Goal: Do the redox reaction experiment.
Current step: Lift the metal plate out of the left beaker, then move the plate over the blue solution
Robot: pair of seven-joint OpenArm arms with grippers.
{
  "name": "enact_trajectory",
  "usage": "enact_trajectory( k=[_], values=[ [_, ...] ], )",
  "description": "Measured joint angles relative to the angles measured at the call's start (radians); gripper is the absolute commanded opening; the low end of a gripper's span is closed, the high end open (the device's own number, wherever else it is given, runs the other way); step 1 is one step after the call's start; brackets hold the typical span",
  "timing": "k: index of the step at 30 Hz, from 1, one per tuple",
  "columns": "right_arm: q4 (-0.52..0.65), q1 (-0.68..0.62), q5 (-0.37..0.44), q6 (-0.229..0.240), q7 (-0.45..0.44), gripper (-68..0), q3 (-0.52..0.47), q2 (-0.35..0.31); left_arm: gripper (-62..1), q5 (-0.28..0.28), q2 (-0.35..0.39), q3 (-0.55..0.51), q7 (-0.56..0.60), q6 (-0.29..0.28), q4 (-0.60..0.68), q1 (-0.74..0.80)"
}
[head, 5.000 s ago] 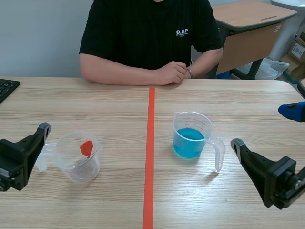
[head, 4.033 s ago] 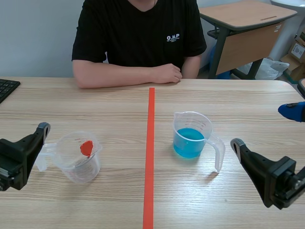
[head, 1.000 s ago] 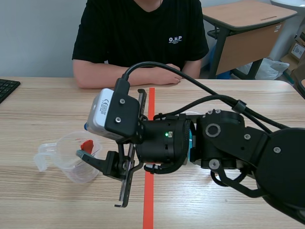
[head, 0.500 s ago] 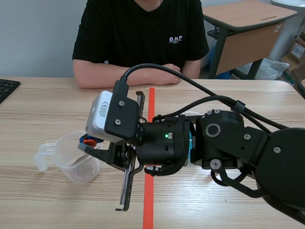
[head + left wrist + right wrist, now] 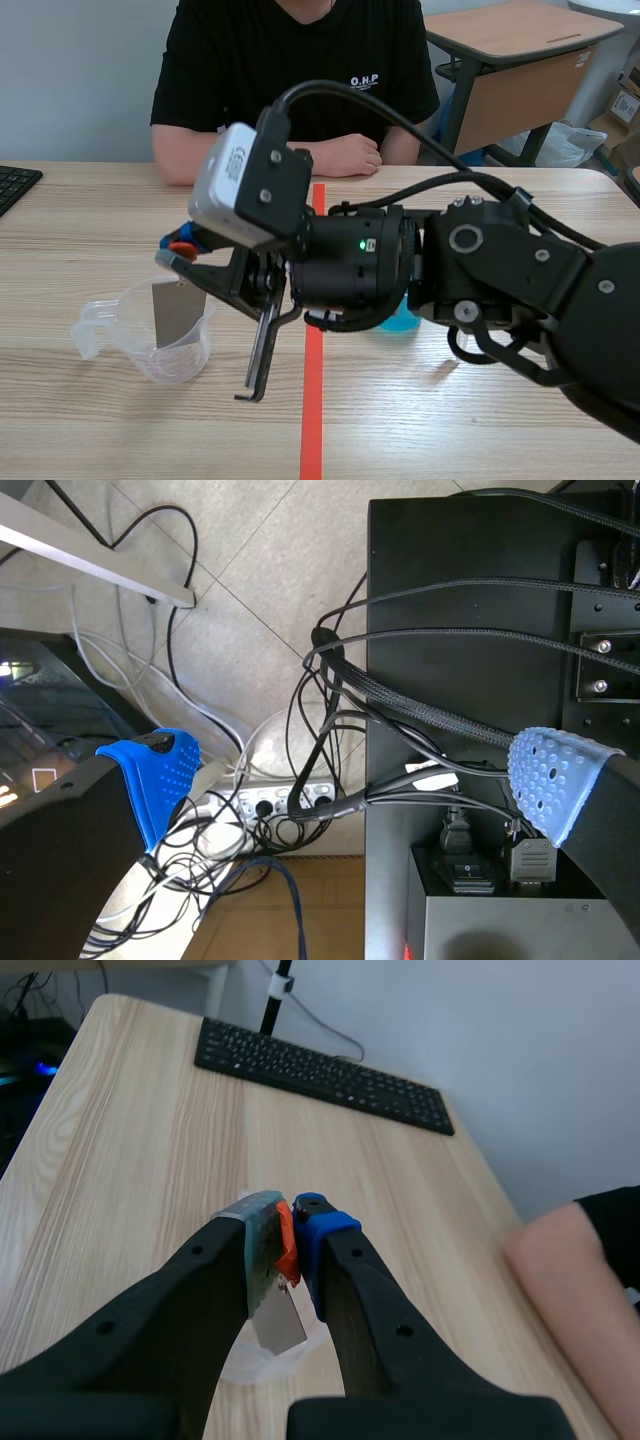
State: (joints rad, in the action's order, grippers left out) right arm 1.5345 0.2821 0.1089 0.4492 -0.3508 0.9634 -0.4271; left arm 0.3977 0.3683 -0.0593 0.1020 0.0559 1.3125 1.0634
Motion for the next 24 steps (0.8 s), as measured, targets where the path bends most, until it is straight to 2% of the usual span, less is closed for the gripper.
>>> enact_trajectory(
  k=[2, 4, 10, 12, 15, 19, 22, 24],
  values=[
    [0.034, 0.0, 0.013, 0.007, 0.029, -66.0, -0.02, 0.0, 1.4, 0.0, 0.0, 0.0, 0.0, 0.0, 0.0, 0.0],
    [0.067, 0.0, 0.029, 0.04, 0.062, -66.0, -0.036, 0.0, 1.4, 0.0, 0.0, 0.0, 0.0, 0.0, 0.0, 0.0],
    [0.155, 0.0, 0.112, 0.087, 0.156, -66.0, -0.093, 0.0, 1.4, 0.0, 0.0, 0.0, 0.0, 0.0, 0.0, 0.0],
    [0.184, 0.0, 0.138, 0.09, 0.196, -66.0, -0.117, 0.0, 1.4, 0.0, 0.0, 0.0, 0.0, 0.0, 0.0, 0.0],
    [0.232, 0.0, 0.167, 0.096, 0.263, -66.0, -0.165, 0.0, 1.4, 0.0, 0.0, 0.0, 0.0, 0.0, 0.0, 0.0],
    [0.294, 0.0, 0.23, 0.135, 0.347, -66.0, -0.241, 0.0, 1.4, 0.0, 0.0, 0.0, 0.0, 0.0, 0.0, 0.0],
    [0.347, 0.0, 0.284, 0.135, 0.361, -66.0, -0.281, -0.03, 1.4, 0.0, 0.0, 0.0, 0.0, 0.0, 0.0, 0.0],
    [0.387, 0.0, 0.313, 0.135, 0.364, -66.0, -0.303, -0.075, 1.4, 0.0, 0.0, 0.0, 0.0, 0.0, 0.0, 0.0]
  ],
)
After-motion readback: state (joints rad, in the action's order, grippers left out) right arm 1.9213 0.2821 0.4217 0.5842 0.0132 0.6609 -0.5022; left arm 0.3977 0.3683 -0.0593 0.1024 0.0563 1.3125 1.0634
